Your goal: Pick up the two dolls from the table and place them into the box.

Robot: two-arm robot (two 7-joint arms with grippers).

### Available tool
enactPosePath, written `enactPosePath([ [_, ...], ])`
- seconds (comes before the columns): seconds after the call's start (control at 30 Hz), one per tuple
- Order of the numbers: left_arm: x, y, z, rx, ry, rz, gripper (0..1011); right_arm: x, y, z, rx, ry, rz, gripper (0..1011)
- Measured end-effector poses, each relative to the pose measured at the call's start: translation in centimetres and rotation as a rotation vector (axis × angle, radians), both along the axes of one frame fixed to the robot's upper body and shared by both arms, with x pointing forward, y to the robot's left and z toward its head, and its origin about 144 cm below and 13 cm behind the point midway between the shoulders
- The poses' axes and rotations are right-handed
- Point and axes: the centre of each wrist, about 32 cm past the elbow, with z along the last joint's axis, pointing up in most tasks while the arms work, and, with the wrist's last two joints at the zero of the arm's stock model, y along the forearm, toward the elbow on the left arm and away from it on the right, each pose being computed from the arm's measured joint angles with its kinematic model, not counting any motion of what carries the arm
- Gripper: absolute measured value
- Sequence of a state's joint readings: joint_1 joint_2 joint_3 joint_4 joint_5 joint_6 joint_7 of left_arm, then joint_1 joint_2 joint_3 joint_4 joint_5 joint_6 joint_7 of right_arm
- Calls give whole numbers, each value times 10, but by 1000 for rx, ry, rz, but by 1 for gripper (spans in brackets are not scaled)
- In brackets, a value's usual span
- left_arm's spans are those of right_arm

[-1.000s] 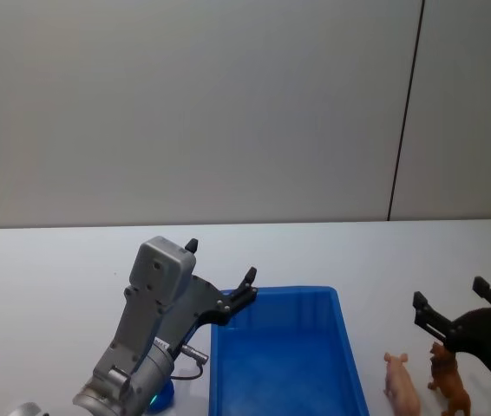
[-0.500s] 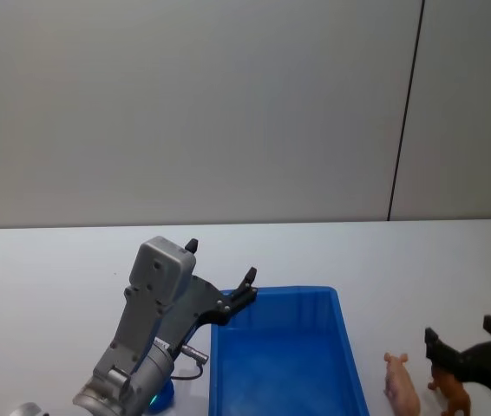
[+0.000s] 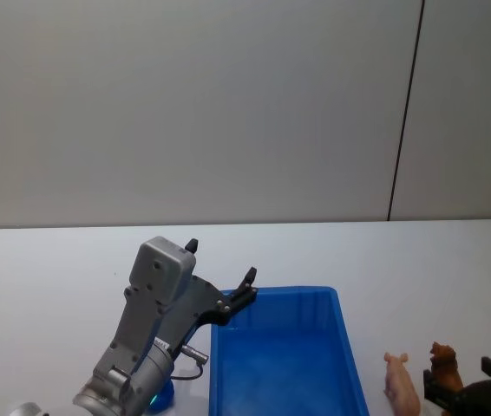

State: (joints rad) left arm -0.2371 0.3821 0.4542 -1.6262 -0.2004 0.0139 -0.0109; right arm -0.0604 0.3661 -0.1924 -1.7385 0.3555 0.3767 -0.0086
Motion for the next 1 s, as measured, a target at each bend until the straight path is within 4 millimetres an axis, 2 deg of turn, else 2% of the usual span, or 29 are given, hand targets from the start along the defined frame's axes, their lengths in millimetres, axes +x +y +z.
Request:
enactPosePath([
  [0.1, 0, 0, 0, 0, 0, 0, 1001, -1, 1, -3, -4, 19, -2, 1001],
  [0.33, 0, 0, 0, 0, 0, 0, 1001, -2, 4, -11, -8, 55, -6, 856],
  [0.6, 0, 0, 0, 0, 0, 0, 1001, -1, 6, -17, -12, 72, -8, 591],
  [0.67, 0, 0, 0, 0, 0, 0, 1001, 0, 7, -17, -13, 71, -8, 560],
  [0.83, 0, 0, 0, 0, 0, 0, 1001, 0, 8, -17, -15, 62, -8, 373],
  [1.0, 0, 0, 0, 0, 0, 0, 1001, 1, 9, -14, -20, 38, -8, 343],
])
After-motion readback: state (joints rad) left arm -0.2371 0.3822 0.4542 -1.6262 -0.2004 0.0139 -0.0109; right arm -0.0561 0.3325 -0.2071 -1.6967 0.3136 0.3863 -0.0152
